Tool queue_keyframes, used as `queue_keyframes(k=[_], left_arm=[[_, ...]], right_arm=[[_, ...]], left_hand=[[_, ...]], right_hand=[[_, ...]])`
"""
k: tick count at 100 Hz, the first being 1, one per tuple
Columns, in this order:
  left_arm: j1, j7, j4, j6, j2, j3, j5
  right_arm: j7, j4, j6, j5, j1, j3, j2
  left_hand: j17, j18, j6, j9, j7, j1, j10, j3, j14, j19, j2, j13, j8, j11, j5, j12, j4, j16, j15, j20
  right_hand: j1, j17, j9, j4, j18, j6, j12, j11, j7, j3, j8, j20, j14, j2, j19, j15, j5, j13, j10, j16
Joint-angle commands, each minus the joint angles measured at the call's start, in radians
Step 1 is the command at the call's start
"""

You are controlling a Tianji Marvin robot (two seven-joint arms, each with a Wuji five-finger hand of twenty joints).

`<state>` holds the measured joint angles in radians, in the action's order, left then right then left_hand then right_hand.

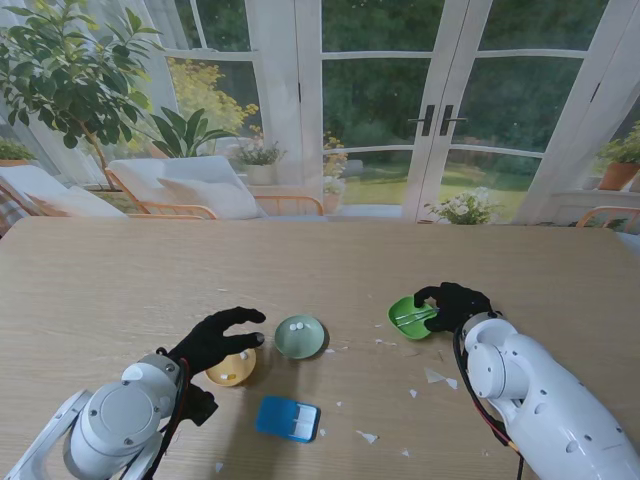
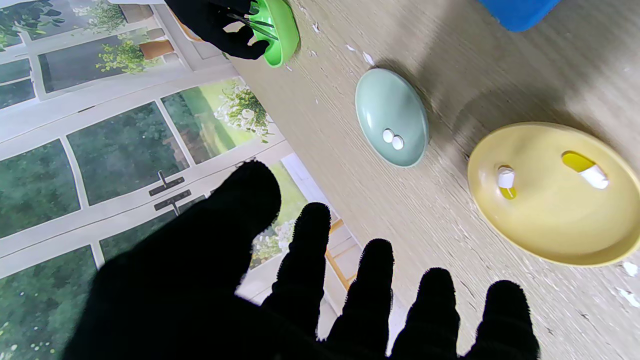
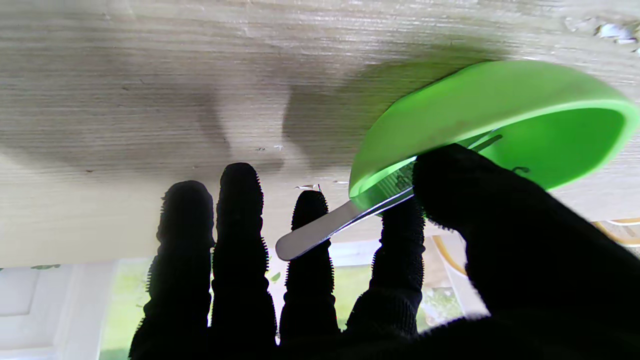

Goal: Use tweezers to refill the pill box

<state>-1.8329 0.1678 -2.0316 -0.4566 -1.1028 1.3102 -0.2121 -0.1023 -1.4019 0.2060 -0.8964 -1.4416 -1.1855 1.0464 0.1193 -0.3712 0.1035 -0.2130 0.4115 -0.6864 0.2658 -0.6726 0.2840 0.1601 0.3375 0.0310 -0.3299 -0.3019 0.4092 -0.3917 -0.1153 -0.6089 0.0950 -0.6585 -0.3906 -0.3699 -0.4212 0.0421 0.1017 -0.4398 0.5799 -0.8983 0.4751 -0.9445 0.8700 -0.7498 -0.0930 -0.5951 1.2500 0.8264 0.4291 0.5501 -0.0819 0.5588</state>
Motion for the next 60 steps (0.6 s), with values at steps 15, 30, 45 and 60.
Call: queue_keyframes(k=[15,30,45,60], left_arm=[[0.004,0.011,0.002,-0.008,-0.004,-0.004,0.005],[0.006,0.010,0.004,-0.007,-0.005,-0.005,0.006],[0.006,0.009,0.004,-0.008,-0.005,-0.004,0.007],[0.005,0.008,0.004,-0.008,-0.006,-0.002,0.008]], right_arm=[[0.012,0.026,-0.005,0.012,0.011,0.015,0.013],[0.025,0.036,-0.008,0.016,0.017,0.021,0.016],[0.040,0.049,-0.008,0.022,0.027,0.032,0.018],[0.057,0.063,-0.013,0.030,0.038,0.046,0.021]], left_hand=[[-0.004,0.032,-0.043,0.021,0.018,-0.027,-0.044,0.010,-0.031,-0.025,-0.027,-0.024,-0.011,-0.022,0.014,-0.016,0.030,0.017,-0.016,0.013],[-0.004,0.032,-0.045,0.020,0.020,-0.028,-0.043,0.012,-0.031,-0.024,-0.028,-0.024,-0.013,-0.022,0.014,-0.016,0.030,0.018,-0.014,0.013],[-0.004,0.032,-0.051,0.019,0.022,-0.030,-0.043,0.013,-0.031,-0.023,-0.028,-0.024,-0.014,-0.023,0.016,-0.017,0.029,0.019,-0.014,0.013],[-0.004,0.032,-0.047,0.018,0.022,-0.032,-0.042,0.013,-0.031,-0.023,-0.029,-0.025,-0.014,-0.023,0.015,-0.017,0.029,0.019,-0.013,0.013]], right_hand=[[0.013,-0.021,-0.016,0.047,-0.009,-0.053,-0.004,-0.017,0.043,-0.062,0.012,-0.030,0.000,-0.029,0.058,0.027,0.035,0.033,-0.023,0.015],[0.004,-0.045,-0.036,0.055,-0.035,-0.056,0.003,-0.029,0.083,-0.072,-0.004,-0.056,0.014,-0.043,0.130,0.073,0.059,0.052,-0.025,0.034],[0.000,-0.072,-0.050,0.063,-0.062,-0.051,0.013,-0.044,0.129,-0.075,-0.010,-0.081,0.029,-0.055,0.207,0.125,0.071,0.072,-0.027,0.057],[-0.022,-0.095,-0.072,0.116,-0.074,-0.062,0.015,-0.047,0.209,-0.069,0.005,-0.085,0.034,-0.078,0.245,0.148,0.085,0.095,-0.028,0.063]])
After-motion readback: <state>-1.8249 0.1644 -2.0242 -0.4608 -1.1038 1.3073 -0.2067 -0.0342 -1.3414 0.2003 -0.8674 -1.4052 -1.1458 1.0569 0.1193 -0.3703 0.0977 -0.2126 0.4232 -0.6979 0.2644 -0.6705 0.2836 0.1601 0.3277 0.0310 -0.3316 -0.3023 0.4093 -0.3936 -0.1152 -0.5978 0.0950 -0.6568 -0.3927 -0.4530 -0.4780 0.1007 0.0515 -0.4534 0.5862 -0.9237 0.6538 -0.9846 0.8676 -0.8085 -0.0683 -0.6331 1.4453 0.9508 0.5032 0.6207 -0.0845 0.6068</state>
